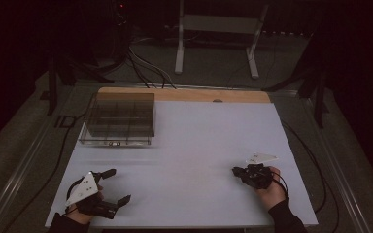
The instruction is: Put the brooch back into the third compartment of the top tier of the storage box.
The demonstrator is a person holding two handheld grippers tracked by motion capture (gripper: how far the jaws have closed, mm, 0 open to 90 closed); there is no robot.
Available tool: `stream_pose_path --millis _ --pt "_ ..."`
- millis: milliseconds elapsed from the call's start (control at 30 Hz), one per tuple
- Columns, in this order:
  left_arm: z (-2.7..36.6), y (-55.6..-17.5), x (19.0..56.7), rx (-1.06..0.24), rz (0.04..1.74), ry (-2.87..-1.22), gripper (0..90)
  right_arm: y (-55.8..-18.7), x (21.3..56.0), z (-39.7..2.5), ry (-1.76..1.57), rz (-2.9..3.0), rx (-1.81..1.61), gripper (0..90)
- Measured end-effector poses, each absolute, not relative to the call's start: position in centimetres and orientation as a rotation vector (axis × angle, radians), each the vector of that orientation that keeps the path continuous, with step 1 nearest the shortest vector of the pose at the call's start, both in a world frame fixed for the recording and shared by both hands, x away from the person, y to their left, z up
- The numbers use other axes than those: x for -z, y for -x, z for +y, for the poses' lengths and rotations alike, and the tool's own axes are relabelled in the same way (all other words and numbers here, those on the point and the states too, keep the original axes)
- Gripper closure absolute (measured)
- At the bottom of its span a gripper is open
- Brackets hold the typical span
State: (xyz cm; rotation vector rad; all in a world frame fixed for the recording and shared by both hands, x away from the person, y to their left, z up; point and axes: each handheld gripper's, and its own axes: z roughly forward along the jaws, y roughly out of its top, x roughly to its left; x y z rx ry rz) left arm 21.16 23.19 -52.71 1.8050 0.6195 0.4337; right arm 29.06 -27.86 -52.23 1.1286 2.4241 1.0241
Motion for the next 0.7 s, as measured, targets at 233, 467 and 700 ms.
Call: stream_pose_path --millis 233,467,700 --pt "23.19 -21.16 52.69 -0.43 0.617 -1.805 0.6 -28.88 51.99 -27.74 -1.132 2.42 -1.022 85.9" --pt "23.16 -21.15 52.68 -0.432 0.617 -1.805 0.6 -28.79 51.89 -27.43 -1.122 2.428 -1.003 85.9" --pt "23.09 -21.14 52.72 -0.428 0.617 -1.807 0.6 -28.74 51.62 -26.99 -1.104 2.426 -0.995 85.9"
